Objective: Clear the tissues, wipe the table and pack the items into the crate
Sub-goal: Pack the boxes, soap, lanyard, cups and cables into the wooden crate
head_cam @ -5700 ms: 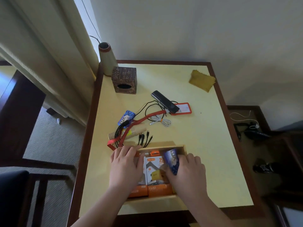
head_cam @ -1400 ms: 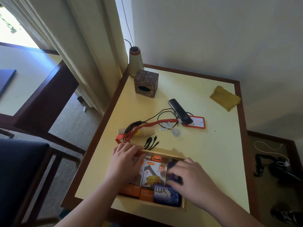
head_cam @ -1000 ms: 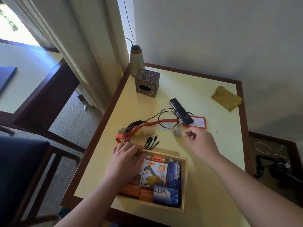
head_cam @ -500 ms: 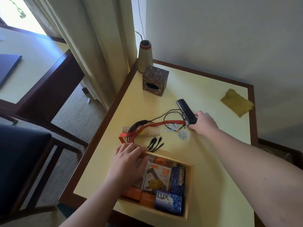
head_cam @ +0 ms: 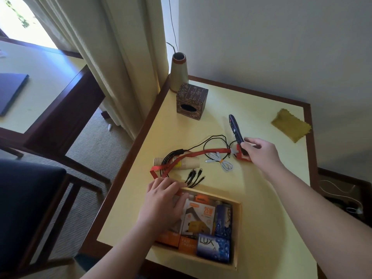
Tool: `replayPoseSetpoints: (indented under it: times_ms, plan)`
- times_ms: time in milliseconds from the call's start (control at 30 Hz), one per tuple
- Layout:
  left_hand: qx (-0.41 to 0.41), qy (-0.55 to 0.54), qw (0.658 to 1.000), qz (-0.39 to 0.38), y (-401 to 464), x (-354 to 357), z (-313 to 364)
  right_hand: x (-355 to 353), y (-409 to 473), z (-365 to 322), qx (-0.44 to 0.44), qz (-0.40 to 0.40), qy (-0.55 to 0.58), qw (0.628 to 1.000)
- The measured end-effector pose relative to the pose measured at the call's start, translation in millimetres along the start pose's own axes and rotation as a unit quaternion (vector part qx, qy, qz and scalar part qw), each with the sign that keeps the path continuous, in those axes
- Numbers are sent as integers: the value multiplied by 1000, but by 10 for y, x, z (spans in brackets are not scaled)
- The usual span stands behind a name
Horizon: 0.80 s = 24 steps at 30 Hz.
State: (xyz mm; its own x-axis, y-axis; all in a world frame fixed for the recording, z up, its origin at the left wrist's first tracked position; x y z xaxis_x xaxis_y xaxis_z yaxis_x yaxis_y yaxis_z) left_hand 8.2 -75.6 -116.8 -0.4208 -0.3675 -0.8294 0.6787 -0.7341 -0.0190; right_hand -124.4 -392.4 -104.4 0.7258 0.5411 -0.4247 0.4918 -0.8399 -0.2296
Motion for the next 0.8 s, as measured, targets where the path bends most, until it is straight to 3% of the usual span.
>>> replayPoseSetpoints:
  times_ms: [200,433,500,600,800]
  plan:
    - [-8,-33,999,-5,-4,-10,-31,-184,-1028,-444,-29,-151,109,982]
    - [-122,-225,966,-32,-15,-109,-107,-323,-1718,-501,11,-324,-42,945]
    - [-152,-288,944,-44,-4,-119,-145,-264,-1798,-433,0,-343,-119,932]
    - [-143,-296,943,-45,11,-176,-120,-34,-1880,-344,-19,-333,-188,924]
    - [26,-110,991,-77,-30,-192,-47,498,-1893,-264,-70,-285,-205,934]
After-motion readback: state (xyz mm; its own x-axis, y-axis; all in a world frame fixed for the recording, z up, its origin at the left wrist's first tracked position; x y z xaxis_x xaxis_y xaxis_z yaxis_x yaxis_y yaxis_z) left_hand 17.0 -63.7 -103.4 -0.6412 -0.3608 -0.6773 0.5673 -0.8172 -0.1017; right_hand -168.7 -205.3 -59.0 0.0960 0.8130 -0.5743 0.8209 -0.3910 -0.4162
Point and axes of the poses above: each hand's wrist, its own y-axis towards the middle knuckle, its own x-axis out of the palm, z = x × y, the point moved 5 cm from there along y, towards the middle knuckle, and after that the axes turned 8 degrees about -x, right-handed, at the moved point
